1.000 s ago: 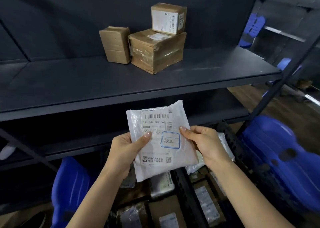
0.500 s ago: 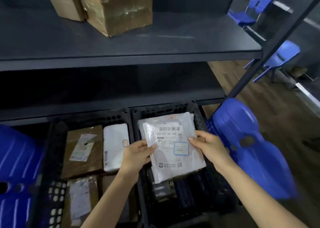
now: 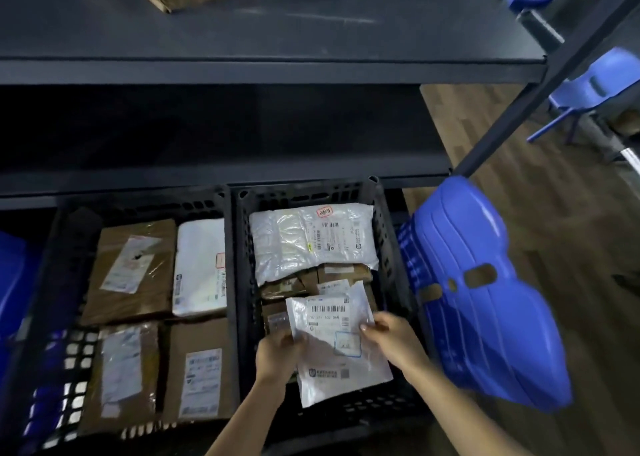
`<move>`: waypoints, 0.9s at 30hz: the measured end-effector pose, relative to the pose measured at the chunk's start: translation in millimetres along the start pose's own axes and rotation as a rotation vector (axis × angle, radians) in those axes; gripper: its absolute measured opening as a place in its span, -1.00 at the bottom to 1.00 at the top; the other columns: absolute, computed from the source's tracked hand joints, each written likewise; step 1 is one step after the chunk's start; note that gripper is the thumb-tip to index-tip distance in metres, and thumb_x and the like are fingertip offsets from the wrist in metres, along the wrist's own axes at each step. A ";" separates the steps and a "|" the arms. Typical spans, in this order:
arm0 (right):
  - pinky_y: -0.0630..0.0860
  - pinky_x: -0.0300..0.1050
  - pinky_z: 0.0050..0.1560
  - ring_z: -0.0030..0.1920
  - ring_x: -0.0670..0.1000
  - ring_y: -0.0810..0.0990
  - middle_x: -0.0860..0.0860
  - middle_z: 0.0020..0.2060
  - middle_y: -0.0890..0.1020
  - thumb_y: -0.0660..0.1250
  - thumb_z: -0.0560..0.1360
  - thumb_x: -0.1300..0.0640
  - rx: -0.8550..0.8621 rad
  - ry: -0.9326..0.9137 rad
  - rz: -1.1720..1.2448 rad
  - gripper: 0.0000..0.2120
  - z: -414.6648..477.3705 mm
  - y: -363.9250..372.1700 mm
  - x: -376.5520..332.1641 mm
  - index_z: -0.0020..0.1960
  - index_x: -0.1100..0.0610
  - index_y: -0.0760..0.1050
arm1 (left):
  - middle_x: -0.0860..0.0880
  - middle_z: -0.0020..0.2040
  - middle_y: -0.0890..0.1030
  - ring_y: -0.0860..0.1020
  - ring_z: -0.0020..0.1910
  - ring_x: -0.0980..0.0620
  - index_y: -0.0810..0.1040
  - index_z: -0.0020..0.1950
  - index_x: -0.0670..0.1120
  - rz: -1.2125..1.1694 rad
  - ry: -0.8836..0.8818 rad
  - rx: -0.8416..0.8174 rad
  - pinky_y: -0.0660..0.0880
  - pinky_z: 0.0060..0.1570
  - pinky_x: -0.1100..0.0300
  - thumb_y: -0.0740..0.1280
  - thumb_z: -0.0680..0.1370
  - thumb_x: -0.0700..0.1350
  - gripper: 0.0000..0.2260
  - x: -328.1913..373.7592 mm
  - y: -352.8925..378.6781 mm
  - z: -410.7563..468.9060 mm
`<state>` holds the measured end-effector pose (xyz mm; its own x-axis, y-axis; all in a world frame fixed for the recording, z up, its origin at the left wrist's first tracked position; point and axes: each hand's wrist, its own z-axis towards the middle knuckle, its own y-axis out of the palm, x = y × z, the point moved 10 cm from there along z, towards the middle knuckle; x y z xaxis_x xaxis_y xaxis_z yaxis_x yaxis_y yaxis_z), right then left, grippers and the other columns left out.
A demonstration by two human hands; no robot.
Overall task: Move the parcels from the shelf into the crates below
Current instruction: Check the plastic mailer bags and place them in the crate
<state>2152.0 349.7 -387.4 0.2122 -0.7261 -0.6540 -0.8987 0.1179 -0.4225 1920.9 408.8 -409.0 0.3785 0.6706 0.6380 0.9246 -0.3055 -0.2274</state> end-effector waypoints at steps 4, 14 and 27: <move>0.55 -0.03 -0.08 -0.16 0.01 0.65 0.02 -0.20 0.68 0.37 0.51 0.11 -0.048 0.090 0.009 -0.95 13.1 14.6 29.3 -0.13 0.05 0.56 | -0.08 -0.17 0.68 0.64 -0.13 -0.08 0.66 -0.16 -0.03 0.067 -0.034 0.007 0.61 -0.08 -0.04 0.37 0.49 -0.19 -0.90 -11.5 7.3 11.1; 0.41 -0.22 -0.24 -0.19 -0.10 0.57 -0.07 -0.23 0.62 0.36 0.51 0.10 -0.002 0.136 -0.068 -0.92 16.2 11.8 60.7 -0.17 0.01 0.52 | -0.04 -0.14 0.69 0.64 -0.13 -0.03 0.68 -0.05 -0.08 0.125 -0.059 -0.032 0.62 -0.13 0.10 0.29 0.50 -0.30 -0.79 -44.0 31.9 18.0; 0.49 -0.10 -0.11 -0.07 0.04 0.62 0.06 -0.09 0.67 0.36 0.51 0.10 -0.014 0.079 -0.035 -0.84 59.4 64.0 7.3 0.01 0.18 0.58 | -0.01 -0.19 0.63 0.51 -0.32 0.09 0.57 0.09 -0.11 0.250 0.080 0.209 0.34 -0.43 0.22 0.26 0.55 -0.17 -0.84 -0.7 -21.3 49.9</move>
<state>2118.8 392.2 -456.5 0.2135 -0.7807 -0.5873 -0.8967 0.0820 -0.4350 1903.0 448.6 -441.4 0.5976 0.5346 0.5976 0.7956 -0.3028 -0.5247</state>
